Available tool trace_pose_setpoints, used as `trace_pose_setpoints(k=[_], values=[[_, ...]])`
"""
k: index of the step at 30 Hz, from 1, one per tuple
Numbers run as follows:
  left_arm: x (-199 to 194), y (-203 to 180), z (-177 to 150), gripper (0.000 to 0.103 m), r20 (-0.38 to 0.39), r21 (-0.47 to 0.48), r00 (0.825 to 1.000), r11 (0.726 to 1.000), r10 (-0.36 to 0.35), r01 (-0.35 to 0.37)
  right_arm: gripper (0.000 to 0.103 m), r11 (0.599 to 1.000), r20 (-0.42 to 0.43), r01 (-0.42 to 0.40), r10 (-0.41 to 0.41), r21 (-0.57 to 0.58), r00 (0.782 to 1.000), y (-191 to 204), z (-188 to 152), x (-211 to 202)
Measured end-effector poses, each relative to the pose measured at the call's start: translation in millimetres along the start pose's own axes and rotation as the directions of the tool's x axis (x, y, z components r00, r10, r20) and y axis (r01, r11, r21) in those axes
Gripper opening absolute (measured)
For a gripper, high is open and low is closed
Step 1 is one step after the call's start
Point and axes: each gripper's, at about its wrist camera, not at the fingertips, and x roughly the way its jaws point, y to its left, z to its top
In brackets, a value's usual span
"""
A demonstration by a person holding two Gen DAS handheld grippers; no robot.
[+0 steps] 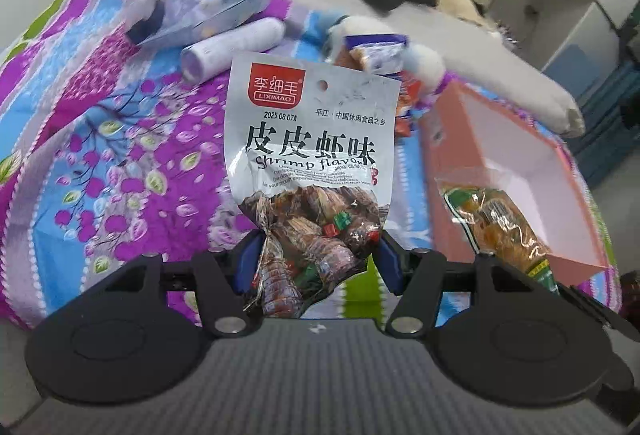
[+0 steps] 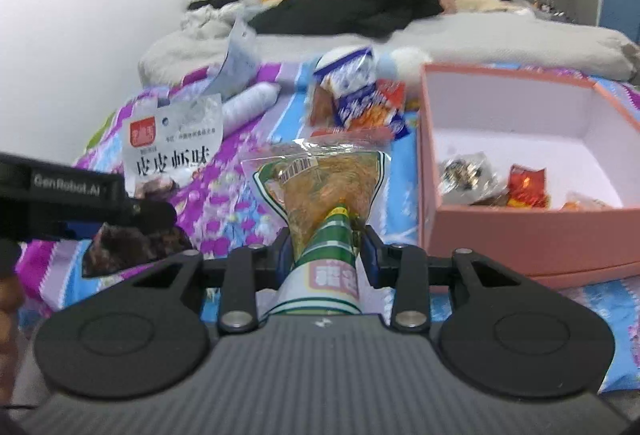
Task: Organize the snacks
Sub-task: 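Carry shrimp bag with left tool while right tool carries green pack into box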
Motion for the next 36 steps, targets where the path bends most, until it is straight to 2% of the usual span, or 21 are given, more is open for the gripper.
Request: trace_pose_setpoints(k=[9, 19, 27, 36], values=[[-23.6, -50.0, 1.2, 0.065, 0.016, 0.090, 0.992, 0.989, -0.122, 0.120, 0.038, 0.996, 0.063, 0.072, -0.075, 0.054, 0.995, -19.9, 10.3, -47.5], [-21.4, -106.7, -4.9, 0.065, -0.050, 0.187, 0.971, 0.953, -0.235, 0.240, 0.038, 0.974, 0.086, 0.179, -0.192, 0.137, 0.978, -50.7, 3.4, -89.4], [1.1, -147.3, 4.9, 0.065, -0.101, 0.241, 0.959, 0.929, -0.264, 0.281, 0.038, 0.955, 0.075, 0.217, -0.237, 0.203, 0.969, -81.1, 4.2, -92.4], [51.0, -201.6, 37.4, 0.065, -0.146, 0.280, 0.956, 0.917, -0.253, 0.286, 0.038, 0.946, 0.067, 0.236, -0.256, 0.224, 0.964, -129.9, 34.8, -63.8]])
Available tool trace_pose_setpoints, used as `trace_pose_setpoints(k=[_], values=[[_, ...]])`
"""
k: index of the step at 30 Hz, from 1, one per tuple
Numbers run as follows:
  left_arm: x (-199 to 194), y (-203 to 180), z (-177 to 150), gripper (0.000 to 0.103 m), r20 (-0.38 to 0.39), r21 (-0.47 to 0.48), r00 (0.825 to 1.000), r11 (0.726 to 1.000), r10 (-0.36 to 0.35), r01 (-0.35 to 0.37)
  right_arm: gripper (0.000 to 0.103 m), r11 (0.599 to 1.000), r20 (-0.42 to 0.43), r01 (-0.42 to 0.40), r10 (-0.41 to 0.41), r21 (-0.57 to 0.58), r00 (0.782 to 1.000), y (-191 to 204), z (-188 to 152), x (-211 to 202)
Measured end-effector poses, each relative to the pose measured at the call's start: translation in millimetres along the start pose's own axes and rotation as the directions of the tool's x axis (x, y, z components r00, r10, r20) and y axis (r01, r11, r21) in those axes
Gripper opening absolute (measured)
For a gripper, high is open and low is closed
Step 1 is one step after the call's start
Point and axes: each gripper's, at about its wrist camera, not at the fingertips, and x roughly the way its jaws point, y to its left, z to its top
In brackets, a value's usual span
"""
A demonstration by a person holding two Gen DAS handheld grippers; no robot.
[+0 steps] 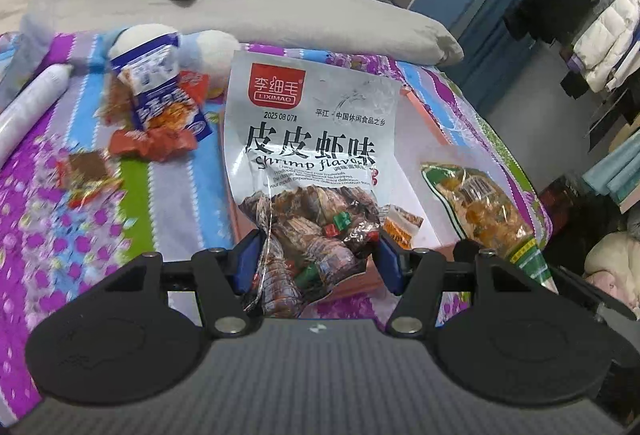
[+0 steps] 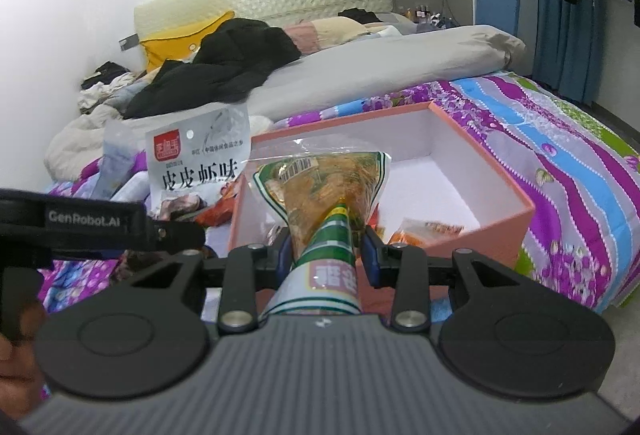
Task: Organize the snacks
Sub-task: 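Carry shrimp bag with left tool while right tool carries green pack into box, then open left tool over box floor while right tool releases green pack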
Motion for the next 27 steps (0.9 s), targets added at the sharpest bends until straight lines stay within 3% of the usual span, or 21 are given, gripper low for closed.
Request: trace_pose_setpoints(k=[12, 22, 25, 27], values=[[112.6, -15.0, 67.2, 0.065, -0.094, 0.049, 0.994, 0.997, 0.060, -0.055, 0.039, 1.000, -0.106, -0.002, 0.003, 0.007, 0.994, -50.5, 32.3, 103.6], [155.7, -5.9, 79.6, 0.065, -0.125, 0.067, 0.983, 0.990, 0.131, -0.124, 0.040, 0.999, -0.184, -0.037, 0.043, 0.035, 0.982, -75.9, 32.2, 158.3], [159.8, -6.8, 79.8, 0.067, -0.133, 0.051, 0.983, 0.991, 0.128, -0.123, 0.054, 0.998, -0.200, -0.047, 0.052, 0.029, 0.979, -75.8, 31.1, 166.9], [160.3, -5.2, 80.3, 0.079, -0.134, 0.021, 0.983, 0.992, 0.128, -0.126, 0.077, 0.998, -0.204, -0.056, 0.061, 0.033, 0.977, -75.5, 29.0, 168.8]])
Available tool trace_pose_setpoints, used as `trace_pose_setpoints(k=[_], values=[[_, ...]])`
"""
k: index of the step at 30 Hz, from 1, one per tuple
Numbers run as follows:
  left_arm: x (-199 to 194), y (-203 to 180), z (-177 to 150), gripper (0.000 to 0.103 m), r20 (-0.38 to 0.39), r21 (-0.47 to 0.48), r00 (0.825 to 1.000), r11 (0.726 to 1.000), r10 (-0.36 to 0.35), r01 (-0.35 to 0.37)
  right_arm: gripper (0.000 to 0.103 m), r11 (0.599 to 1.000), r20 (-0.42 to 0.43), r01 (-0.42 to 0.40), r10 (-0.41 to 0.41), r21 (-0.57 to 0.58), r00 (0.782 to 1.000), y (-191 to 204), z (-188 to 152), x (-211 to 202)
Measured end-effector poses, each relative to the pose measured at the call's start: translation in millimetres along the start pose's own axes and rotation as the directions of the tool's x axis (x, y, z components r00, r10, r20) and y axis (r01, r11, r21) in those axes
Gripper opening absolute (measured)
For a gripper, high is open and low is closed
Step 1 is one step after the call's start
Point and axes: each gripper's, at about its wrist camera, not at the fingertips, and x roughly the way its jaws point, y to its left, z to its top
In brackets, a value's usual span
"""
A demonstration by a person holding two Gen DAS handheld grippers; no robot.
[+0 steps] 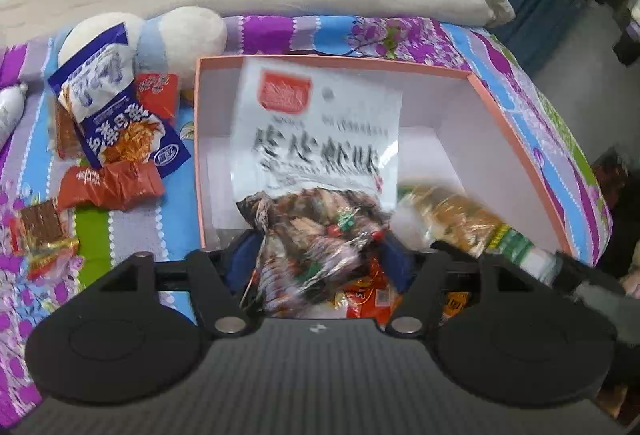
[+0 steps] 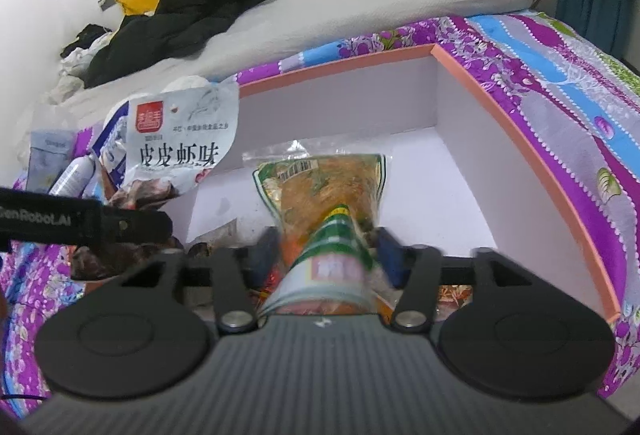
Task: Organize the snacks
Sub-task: 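Open left tool over box floor while right tool releases green pack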
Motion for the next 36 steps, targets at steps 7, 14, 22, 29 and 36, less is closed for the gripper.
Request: trace_pose_setpoints(k=[7, 14, 22, 29, 36], values=[[-25.7, -0.3, -3.7, 0.085, 0.048, 0.000, 0.999, 1.000, -0.002, 0.002, 0.078, 1.000, 0.011, -0.019, 0.019, 0.003, 1.000, 1.9, -2.9, -10.1], [-75.4, -3.5, -17.1, 0.085, 0.127, 0.035, 0.992, 0.999, -0.007, 0.003, 0.078, 1.000, 0.063, -0.006, 0.006, -0.001, 0.998, 12.7, -8.8, -43.4], [-137.2, -2.4, -47.1, 0.085, 0.209, 0.083, 0.978, 0.997, -0.021, 0.004, 0.076, 1.000, 0.154, -0.010, 0.011, -0.008, 0.988, 34.9, -22.8, -98.3], [-178.1, 8.3, -75.9, 0.085, 0.257, 0.084, 0.966, 0.996, -0.037, 0.016, 0.076, 1.000, 0.210, -0.007, 0.008, -0.006, 0.978, 53.4, -40.2, -135.2], [-208.3, 21.6, -107.4, 0.085, 0.305, 0.084, 0.952, 0.996, -0.032, 0.006, 0.076, 0.999, 0.276, -0.029, 0.038, -0.037, 0.960, 76.1, -58.0, -167.0]])
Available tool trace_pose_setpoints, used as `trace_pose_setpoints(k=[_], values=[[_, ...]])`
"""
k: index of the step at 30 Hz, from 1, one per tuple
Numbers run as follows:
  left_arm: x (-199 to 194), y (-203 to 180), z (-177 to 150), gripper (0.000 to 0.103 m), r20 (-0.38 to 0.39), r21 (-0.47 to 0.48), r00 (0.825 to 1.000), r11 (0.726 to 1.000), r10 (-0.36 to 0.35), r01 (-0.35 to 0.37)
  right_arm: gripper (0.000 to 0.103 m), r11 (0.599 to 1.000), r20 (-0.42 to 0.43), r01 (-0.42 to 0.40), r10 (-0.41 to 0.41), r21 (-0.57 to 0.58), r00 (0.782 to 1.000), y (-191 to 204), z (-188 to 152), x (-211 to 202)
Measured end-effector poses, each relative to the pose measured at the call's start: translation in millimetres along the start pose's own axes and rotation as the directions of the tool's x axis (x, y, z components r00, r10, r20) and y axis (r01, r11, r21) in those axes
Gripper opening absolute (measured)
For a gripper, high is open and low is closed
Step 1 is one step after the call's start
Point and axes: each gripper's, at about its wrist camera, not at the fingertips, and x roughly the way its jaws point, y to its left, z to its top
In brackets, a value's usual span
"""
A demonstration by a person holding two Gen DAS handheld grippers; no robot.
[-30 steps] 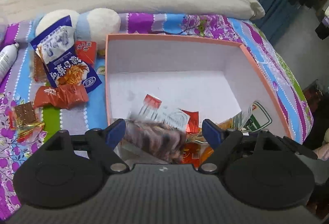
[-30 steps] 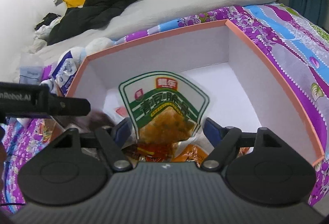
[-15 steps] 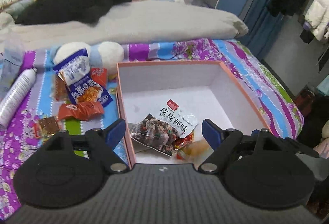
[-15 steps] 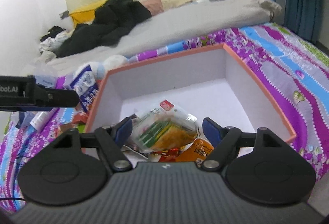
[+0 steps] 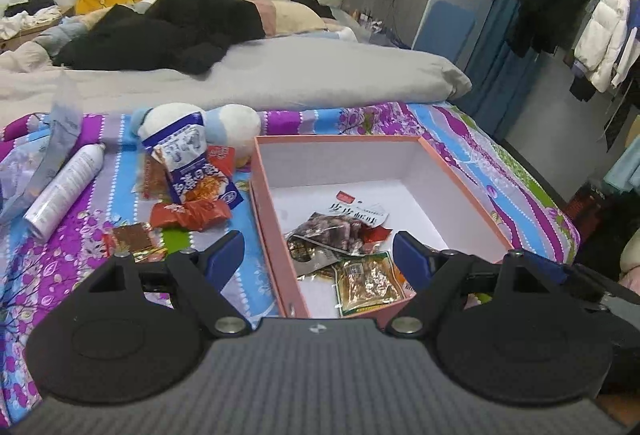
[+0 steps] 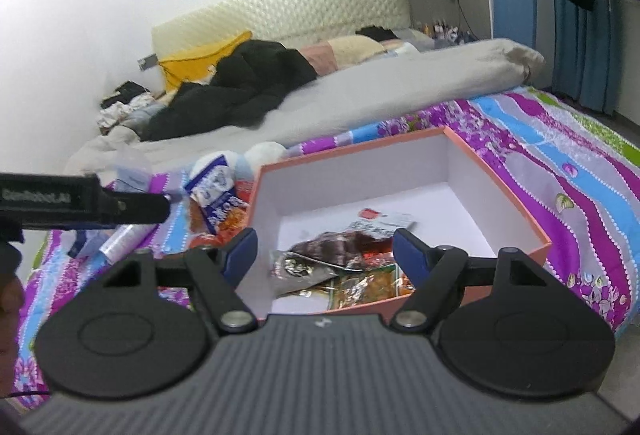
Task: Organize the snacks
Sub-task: 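Open left tool over box floor while right tool releases green pack, then withdraw both open tools from the box toward the remaining snacks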
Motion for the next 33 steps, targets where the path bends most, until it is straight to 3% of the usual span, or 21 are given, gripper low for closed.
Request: trace_pose_setpoints(k=[7, 23, 33], values=[[-25.0, 21.0, -27.8, 0.085, 0.021, -0.024, 0.999, 0.999, 0.025, -0.024, 0.076, 1.000, 0.023, -0.023, 0.023, -0.015, 0.999, 19.9, -16.2, -13.6], [-79.1, 70.8, -93.1, 0.085, 0.056, -0.126, 0.996, 0.990, 0.069, -0.061, 0.076, 0.988, -0.019, -0.127, 0.126, -0.089, 0.992, 73.1, -61.3, -31.8], [-109.4, 105.8, -126.1, 0.085, 0.059, -0.164, 0.988, 0.978, 0.142, -0.131, 0.076, 0.979, -0.037, -0.179, 0.176, -0.098, 0.984, 102.4, -88.1, -40.8]])
